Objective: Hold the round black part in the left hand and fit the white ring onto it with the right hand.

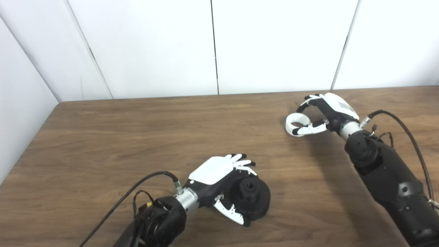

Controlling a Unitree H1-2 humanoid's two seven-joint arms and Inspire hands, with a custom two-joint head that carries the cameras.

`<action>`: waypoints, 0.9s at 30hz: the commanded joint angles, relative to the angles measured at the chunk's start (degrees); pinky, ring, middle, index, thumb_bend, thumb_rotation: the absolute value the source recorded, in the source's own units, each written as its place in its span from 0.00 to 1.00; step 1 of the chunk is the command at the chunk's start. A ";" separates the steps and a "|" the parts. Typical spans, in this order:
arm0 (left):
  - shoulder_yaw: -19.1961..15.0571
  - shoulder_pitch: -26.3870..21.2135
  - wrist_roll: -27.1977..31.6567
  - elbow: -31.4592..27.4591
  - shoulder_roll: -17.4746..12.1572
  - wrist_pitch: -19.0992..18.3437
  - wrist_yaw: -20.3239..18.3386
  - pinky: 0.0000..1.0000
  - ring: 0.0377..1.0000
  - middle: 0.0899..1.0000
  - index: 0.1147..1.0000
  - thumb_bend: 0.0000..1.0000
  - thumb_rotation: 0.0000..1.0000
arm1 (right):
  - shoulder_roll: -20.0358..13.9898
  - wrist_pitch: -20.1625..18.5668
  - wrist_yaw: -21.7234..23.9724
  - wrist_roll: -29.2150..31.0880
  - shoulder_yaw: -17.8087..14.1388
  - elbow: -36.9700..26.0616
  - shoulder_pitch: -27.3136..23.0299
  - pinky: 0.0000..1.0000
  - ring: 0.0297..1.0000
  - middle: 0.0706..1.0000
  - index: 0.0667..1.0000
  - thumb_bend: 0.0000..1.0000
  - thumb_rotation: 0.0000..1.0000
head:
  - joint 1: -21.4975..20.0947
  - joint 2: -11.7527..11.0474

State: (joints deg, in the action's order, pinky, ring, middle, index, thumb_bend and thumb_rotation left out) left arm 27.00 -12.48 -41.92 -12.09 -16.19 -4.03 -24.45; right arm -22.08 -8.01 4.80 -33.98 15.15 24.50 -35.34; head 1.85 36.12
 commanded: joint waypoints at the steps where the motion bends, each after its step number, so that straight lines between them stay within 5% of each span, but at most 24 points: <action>1: -0.05 -0.11 -0.80 -0.36 -0.64 -0.02 -0.53 1.00 1.00 0.93 0.66 0.92 0.28 | -0.40 1.86 -1.74 0.27 -0.89 -1.37 -2.73 0.90 0.97 0.89 0.63 0.75 0.29 | 0.14 0.08; 27: -0.22 -0.36 -0.83 -0.38 -0.60 -0.22 -0.76 1.00 1.00 0.93 0.66 0.91 0.29 | -0.82 1.49 -2.08 1.02 -1.09 -3.86 -1.66 0.87 0.96 0.89 0.62 0.72 0.28 | 0.22 0.10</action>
State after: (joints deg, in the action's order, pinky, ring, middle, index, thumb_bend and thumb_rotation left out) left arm 26.92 -12.46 -41.96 -12.11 -16.17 -4.02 -24.53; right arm -22.09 -7.95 3.94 -32.91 15.01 23.18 -34.83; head 2.02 36.21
